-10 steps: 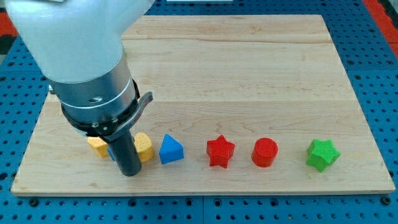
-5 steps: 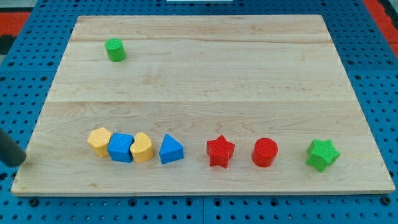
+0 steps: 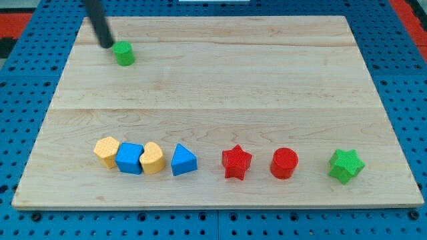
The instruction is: Keep green circle on left side of yellow hexagon
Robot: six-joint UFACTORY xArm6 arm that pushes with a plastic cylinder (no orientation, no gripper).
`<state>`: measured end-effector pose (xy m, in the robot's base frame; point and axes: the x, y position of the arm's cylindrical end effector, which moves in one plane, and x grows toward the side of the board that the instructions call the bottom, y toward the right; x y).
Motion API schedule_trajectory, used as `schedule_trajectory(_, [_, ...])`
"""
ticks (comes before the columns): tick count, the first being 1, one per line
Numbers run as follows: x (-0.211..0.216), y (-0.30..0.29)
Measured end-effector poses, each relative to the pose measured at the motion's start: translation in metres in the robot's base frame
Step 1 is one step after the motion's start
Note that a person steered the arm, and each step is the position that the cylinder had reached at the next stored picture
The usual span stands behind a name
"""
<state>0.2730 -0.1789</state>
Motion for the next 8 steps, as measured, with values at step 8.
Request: schedule_trajectory(8, [0.206, -0.014])
